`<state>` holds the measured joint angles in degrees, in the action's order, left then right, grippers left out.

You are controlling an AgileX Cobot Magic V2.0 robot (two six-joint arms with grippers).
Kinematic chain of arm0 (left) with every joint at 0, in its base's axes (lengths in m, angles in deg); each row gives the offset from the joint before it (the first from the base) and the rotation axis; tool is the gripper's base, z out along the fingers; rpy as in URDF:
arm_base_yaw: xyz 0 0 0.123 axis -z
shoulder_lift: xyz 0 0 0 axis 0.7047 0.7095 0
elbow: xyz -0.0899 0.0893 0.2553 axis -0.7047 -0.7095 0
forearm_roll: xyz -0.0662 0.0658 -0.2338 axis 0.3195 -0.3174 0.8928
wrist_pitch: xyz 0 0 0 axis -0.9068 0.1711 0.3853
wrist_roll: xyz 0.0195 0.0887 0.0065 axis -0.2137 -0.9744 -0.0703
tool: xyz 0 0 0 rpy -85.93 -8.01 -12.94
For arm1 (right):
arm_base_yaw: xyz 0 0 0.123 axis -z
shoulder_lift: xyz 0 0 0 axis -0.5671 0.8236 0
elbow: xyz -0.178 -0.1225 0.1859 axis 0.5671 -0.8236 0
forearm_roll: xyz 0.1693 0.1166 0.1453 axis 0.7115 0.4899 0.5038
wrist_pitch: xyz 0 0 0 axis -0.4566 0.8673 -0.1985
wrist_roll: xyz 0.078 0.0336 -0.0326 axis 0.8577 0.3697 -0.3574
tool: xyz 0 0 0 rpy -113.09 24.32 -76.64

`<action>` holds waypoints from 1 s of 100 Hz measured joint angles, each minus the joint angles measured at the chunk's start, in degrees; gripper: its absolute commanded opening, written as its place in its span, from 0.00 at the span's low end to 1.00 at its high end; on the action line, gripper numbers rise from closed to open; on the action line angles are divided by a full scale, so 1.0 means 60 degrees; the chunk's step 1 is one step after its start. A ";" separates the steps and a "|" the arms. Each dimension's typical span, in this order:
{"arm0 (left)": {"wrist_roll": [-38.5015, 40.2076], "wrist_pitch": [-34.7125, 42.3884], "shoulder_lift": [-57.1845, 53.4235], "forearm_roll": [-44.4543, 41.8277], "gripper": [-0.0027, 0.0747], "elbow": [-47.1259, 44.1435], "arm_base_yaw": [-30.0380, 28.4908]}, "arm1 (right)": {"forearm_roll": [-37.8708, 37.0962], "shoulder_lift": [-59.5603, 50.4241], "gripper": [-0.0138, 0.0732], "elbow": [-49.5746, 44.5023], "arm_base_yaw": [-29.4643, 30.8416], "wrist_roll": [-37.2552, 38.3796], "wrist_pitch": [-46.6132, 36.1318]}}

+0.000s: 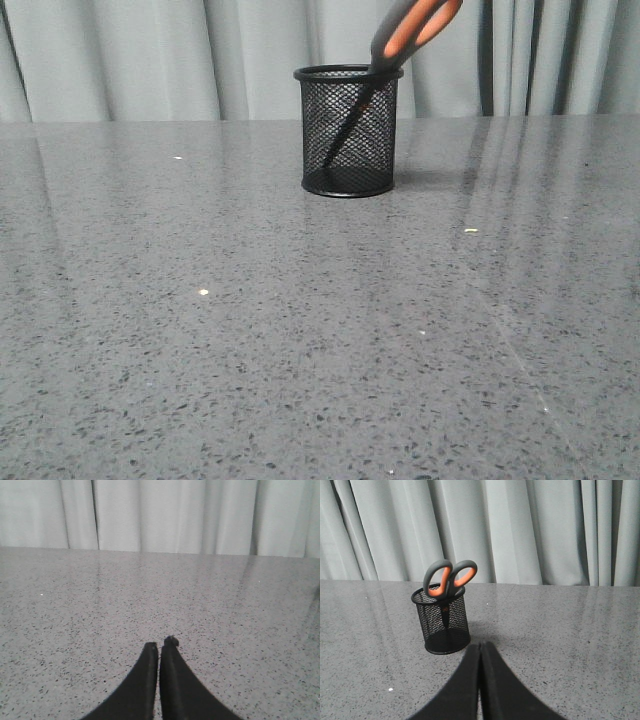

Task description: Put scissors into bucket

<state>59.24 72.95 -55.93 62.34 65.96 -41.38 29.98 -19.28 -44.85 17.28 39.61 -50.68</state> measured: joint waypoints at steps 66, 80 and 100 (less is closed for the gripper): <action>0.0000 0.0000 0.0000 0.0000 0.01 0.0000 0.0000 | -0.1832 -0.1400 0.10 -0.2032 0.2083 0.1130 -0.0362; 0.0000 0.0001 0.0000 0.0000 0.01 0.0000 0.0000 | -0.2012 -0.2312 0.10 -0.2354 0.2574 0.1184 0.0623; 0.0000 -0.0017 0.0000 0.0000 0.01 0.0000 0.0000 | -0.2167 -0.2366 0.10 -0.2354 0.2735 0.1205 0.1357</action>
<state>59.24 72.85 -55.93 62.34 65.96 -41.38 16.98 -33.47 -58.97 33.69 46.84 -42.54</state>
